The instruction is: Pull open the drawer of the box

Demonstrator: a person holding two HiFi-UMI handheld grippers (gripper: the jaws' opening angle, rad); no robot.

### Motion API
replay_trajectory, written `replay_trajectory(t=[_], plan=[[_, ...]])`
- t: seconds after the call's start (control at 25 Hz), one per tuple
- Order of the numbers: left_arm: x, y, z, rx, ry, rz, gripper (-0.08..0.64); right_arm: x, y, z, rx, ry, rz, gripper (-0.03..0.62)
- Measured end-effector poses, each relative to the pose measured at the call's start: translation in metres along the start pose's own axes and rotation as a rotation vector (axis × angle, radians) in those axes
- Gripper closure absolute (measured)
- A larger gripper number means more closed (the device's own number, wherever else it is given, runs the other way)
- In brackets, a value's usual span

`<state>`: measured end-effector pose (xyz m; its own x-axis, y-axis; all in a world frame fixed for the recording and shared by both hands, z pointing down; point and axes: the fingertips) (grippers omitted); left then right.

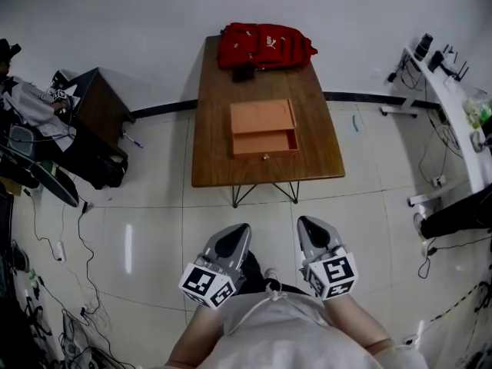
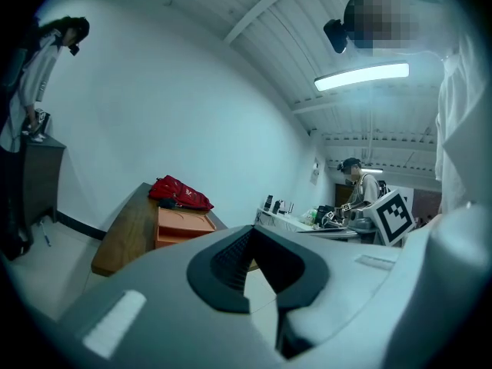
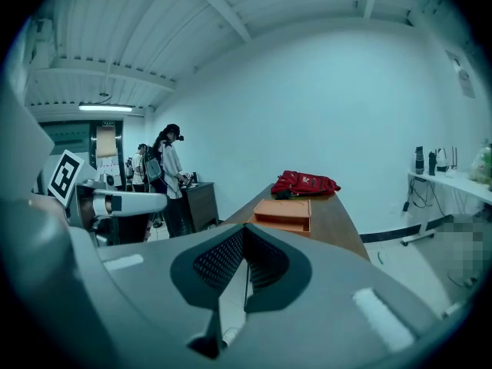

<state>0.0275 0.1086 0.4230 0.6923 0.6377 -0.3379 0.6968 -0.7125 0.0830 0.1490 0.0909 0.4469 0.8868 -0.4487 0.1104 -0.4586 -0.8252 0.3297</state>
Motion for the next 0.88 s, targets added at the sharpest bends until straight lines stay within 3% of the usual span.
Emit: replay_trajectory(t=[0.16,0.44,0.88], plan=[[0.021,-0.014,0.009,0.028,0.035,0.009,0.555,-0.014,-0.018,0.009,0.040,-0.022,0.042,0.584],[0.016,-0.031,0.026,0.036,0.058,0.020,0.555,-0.040,-0.030,0.029,0.072,-0.103,0.076,0.584],[0.015,-0.037,0.038,0.033,0.089,-0.016,0.555,-0.057,-0.030,0.028,0.072,-0.112,0.073,0.584]])
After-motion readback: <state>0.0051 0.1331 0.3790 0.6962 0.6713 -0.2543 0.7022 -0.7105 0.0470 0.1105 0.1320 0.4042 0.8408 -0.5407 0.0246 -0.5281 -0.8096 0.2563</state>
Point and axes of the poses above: the fingertips, and each gripper's own axes: y forward along the fingers, x to its right, z out of its top, and after that the axes turned 4 degrees about -z, right-handed
